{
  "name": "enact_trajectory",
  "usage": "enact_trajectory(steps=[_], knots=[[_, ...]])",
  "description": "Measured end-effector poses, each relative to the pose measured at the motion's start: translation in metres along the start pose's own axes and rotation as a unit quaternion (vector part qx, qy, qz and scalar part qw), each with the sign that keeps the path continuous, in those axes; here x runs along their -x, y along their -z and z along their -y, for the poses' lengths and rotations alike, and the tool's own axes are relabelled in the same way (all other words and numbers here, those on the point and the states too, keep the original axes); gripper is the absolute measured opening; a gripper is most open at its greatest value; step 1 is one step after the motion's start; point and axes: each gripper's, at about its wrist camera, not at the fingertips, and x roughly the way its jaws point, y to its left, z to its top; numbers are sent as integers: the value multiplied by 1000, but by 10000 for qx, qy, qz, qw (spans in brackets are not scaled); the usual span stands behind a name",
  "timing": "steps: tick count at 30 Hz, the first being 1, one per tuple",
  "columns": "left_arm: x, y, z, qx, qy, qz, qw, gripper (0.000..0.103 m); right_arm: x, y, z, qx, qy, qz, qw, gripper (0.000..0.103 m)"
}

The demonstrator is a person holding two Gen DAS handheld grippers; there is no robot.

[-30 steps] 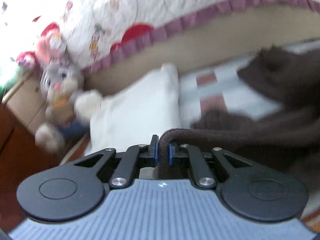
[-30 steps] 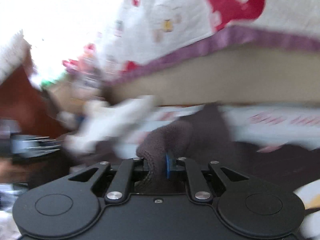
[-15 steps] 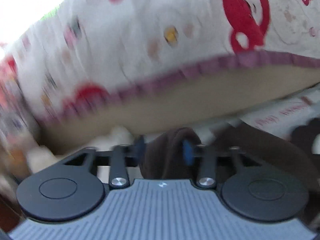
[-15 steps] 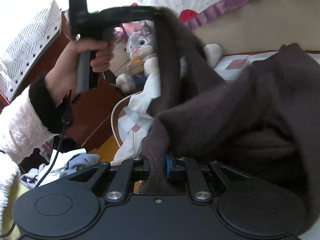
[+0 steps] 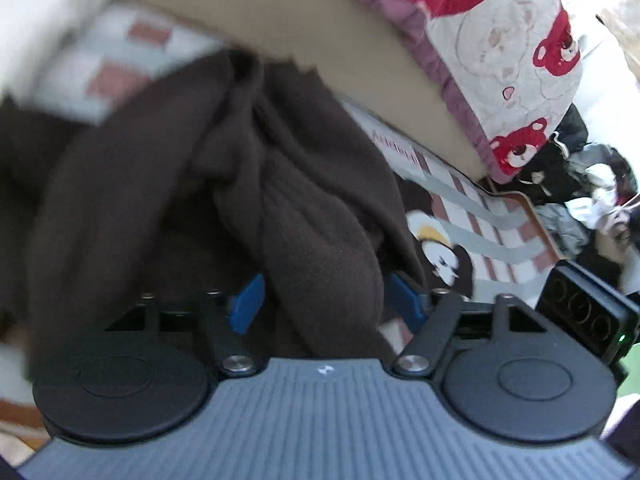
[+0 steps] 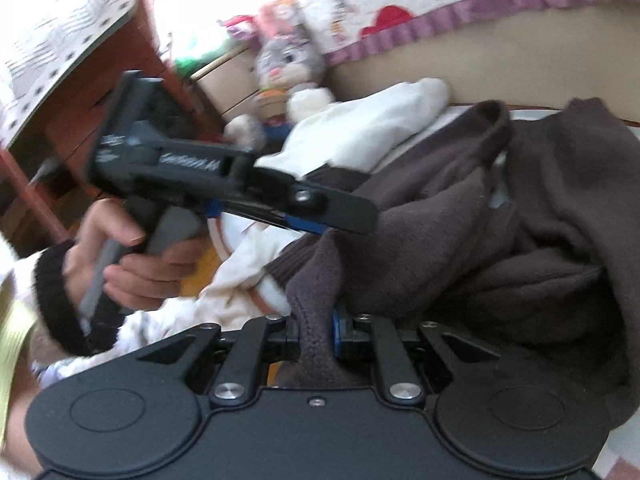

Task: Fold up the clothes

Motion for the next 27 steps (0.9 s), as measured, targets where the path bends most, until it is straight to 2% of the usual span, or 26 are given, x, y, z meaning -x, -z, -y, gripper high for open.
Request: enact_trajectory(steps=[2, 4, 5, 6, 8, 10, 11, 12, 14, 15, 16, 18, 19, 21, 22, 24, 27], knots=[[-17, 4, 1, -30, -151, -546, 9984, 81, -2, 3, -3, 87, -197, -172, 9996, 15], [-28, 11, 14, -655, -914, -676, 9914, 72, -6, 4, -6, 169, -232, -373, 9989, 15], [-29, 16, 21, -1012, -1269, -595, 9849, 52, -7, 4, -6, 165, -215, -475, 9985, 16], [-26, 19, 25, -1112, -1472, -506, 9815, 20, -9, 4, -5, 162, -199, -577, 9980, 19], [-14, 20, 25, -898, -1769, -351, 9795, 18, -5, 1, 2, 27, -172, -579, 9982, 20], [20, 16, 12, -309, -1928, 11, 9807, 17, 7, -1, 9, -72, -98, -372, 9992, 20], [38, 18, 9, -276, -2262, 216, 9735, 17, 13, 0, 10, -137, -90, -257, 9995, 21], [55, 22, 8, -344, -2690, 405, 9617, 17, 18, 0, 11, -156, -30, -218, 9996, 21], [74, 35, 9, -605, -3537, 524, 9319, 17, 25, -2, 12, -118, 179, -178, 9996, 21], [80, 42, 6, -578, -3777, 487, 9228, 16, 27, -5, 13, -60, 328, -157, 9993, 21], [84, 47, 0, -446, -3847, 405, 9211, 17, 30, -7, 15, -28, 474, -112, 9988, 21], [84, 58, -22, 69, -3891, 122, 9211, 23, 36, -13, 18, 102, 981, 48, 9951, 24], [84, 62, -34, 345, -3991, -22, 9162, 24, 40, -16, 16, 294, 1464, 145, 9887, 26], [86, 68, -54, 711, -4189, -149, 9051, 24, 50, -20, 10, 738, 2524, 344, 9642, 30], [91, 68, -56, 774, -4165, -49, 9058, 25, 54, -22, 12, 812, 2698, 405, 9586, 35], [101, 64, -53, 778, -4028, 223, 9117, 34, 63, -24, 17, 887, 2869, 510, 9525, 44], [101, 51, -36, 328, -3769, 621, 9236, 48, 63, -26, 29, 823, 3000, 507, 9490, 44]])
